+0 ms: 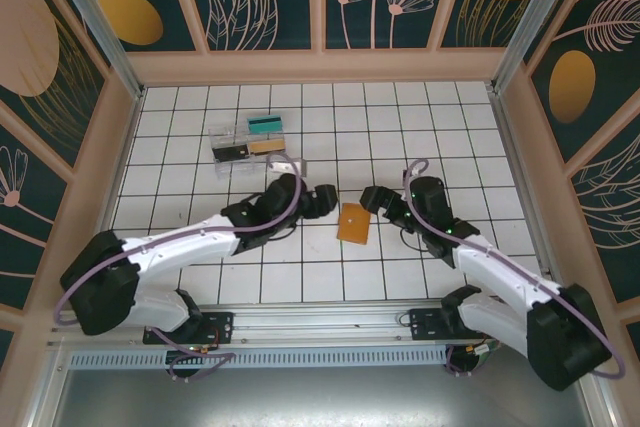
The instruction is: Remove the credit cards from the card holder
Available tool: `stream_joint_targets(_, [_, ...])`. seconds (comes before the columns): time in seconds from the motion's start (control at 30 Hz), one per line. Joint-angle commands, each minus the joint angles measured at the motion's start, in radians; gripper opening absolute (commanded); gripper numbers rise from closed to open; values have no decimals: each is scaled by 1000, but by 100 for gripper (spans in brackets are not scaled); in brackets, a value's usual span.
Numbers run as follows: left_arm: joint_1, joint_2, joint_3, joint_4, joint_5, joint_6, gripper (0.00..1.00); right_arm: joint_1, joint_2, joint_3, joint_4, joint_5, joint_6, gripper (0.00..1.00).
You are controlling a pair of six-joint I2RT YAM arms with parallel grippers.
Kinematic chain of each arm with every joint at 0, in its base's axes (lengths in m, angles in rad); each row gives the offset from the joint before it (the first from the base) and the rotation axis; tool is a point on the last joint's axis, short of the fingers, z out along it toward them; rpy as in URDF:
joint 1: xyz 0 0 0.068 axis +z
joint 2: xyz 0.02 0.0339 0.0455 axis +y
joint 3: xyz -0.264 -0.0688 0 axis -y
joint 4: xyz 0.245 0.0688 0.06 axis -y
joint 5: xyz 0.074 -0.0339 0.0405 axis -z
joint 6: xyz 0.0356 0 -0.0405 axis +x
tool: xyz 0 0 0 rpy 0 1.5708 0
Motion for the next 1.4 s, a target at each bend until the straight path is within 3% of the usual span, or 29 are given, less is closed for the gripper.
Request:
stream_joint_targets(0.0, [-45,74,86,-118,-71,-47,76,-17,-56,-38,-98,27,-45,80])
stream_joint_targets(0.13, [-67,173,173,-200,-55,-37,55,-19,-69,-74,-105,64,-47,52])
stream_joint_targets(0.17, [-70,194,187,-212,-46,-35,51,-19,-76,-83,-102,76,-49,49])
stream_joint_targets(0.33, [-120,320,319,-343,-84,8,50,-19,-131,-135,-62,77,-69,47])
stream_joint_targets(0.53, [-170,474,473,-493,-131,82,31,-29,-134,-152,-56,83,-84,53])
stream_joint_targets(1.0, [-180,600,593,-560,-141,143,31,-80,-136,-192,-16,23,-77,58])
stream_joint_targets(1.37, [-180,662,614,-598,-146,165,39,-87,-135,-200,-18,22,-70,62])
